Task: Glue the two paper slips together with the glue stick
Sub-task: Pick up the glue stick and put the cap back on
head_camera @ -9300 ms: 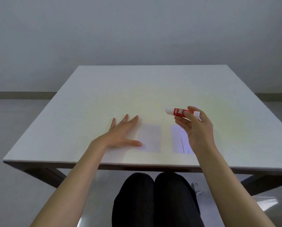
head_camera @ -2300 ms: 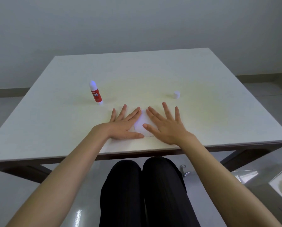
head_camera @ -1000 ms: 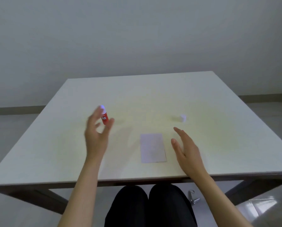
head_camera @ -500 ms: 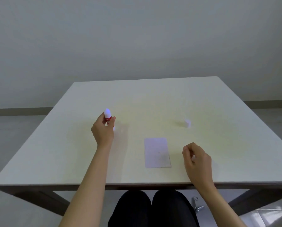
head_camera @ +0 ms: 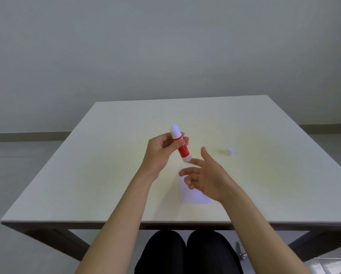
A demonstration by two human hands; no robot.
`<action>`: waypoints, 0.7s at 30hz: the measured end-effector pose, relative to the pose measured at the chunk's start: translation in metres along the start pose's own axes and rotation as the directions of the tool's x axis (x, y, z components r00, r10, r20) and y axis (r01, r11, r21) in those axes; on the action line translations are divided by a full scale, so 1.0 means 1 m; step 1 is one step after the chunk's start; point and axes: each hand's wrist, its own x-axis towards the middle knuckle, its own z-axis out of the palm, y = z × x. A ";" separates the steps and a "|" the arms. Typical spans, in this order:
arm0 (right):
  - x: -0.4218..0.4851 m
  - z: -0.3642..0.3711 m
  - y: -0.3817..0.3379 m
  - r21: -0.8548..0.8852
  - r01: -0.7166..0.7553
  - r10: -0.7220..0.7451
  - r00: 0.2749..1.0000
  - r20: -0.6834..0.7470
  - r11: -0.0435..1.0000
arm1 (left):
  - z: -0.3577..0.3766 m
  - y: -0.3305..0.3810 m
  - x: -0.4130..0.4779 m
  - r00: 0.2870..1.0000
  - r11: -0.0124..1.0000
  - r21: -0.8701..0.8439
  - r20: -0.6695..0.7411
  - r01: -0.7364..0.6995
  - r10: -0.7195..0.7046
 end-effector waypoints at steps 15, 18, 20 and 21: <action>0.004 0.012 0.019 -0.636 0.604 -0.821 0.565 -0.081 0.479 | 0.010 0.025 -0.019 0.995 0.989 -0.142 -0.100 -0.043 0.029; -0.001 0.015 0.004 -0.112 0.311 -0.311 0.950 0.017 0.944 | 0.006 0.027 -0.023 0.994 0.992 -0.117 -0.101 -0.045 0.034; -0.003 0.012 -0.001 0.064 0.072 -0.082 0.981 0.178 0.995 | 0.005 0.027 -0.025 0.996 0.993 -0.110 -0.086 -0.039 0.029; -0.003 0.010 -0.001 0.108 0.044 -0.064 0.980 0.191 0.993 | 0.005 0.027 -0.026 0.996 0.993 -0.113 -0.082 -0.038 0.028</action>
